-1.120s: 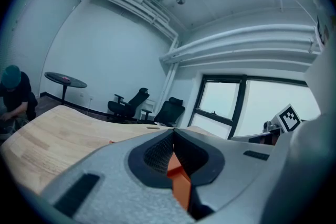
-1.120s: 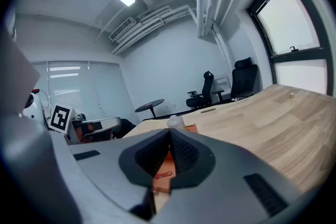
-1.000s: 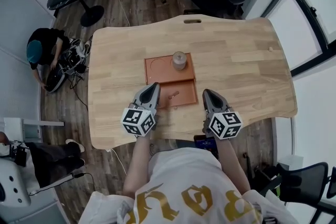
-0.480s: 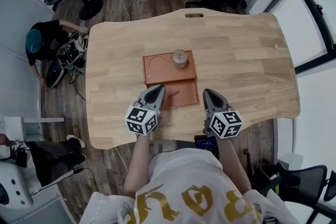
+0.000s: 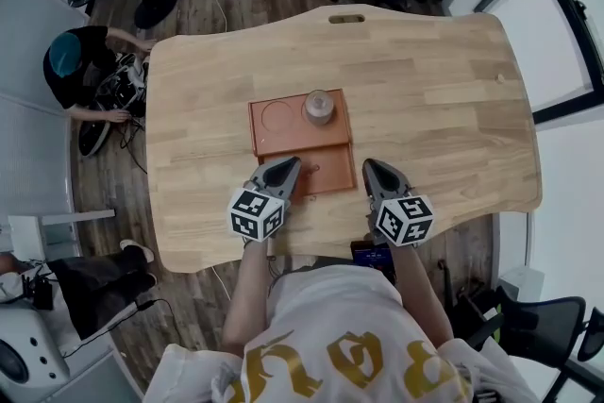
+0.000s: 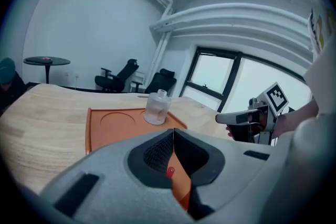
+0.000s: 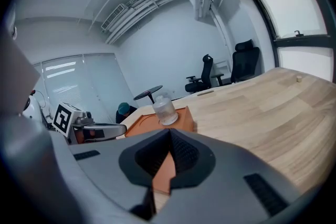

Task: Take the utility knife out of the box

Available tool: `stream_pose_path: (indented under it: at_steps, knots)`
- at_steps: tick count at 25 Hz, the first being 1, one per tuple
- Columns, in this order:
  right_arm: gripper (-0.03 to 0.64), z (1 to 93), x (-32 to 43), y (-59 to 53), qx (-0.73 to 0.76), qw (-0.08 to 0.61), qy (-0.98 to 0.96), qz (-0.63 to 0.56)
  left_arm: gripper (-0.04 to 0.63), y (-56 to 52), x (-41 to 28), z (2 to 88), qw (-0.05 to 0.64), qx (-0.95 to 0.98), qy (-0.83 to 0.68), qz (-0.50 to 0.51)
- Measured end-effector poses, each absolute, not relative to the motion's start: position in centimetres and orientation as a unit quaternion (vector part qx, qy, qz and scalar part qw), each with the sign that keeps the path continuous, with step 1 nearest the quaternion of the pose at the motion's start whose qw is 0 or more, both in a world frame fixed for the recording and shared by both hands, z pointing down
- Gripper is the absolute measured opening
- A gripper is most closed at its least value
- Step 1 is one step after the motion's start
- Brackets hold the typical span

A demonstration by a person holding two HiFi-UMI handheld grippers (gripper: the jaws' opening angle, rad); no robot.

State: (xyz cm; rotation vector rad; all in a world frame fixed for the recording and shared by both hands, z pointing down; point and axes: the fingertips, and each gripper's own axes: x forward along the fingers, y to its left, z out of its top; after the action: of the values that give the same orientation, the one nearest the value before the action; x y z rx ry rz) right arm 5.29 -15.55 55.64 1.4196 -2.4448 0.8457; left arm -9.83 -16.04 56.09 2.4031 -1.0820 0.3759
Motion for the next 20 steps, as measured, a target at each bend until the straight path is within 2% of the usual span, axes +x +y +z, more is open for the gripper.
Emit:
stream_pose_path:
  at_steps: [8, 14, 20]
  knots:
    - [0.011, 58.1, 4.6, -16.6, 0.458, 0.128, -0.827, 0.3, 0.011, -16.3, -9.0, 59.1, 0.265, 0.873, -0.367, 0.179]
    - [0.011, 59.5, 4.4, -17.0, 0.446, 0.138, -0.828, 0.31, 0.011, -16.1, -8.3, 61.6, 0.26, 0.871, -0.335, 0.25]
    - [0.011, 60.2, 5.0, -17.4, 0.449, 0.135, -0.822, 0.323, 0.011, -15.9, -7.5, 63.1, 0.269, 0.869, -0.312, 0.276]
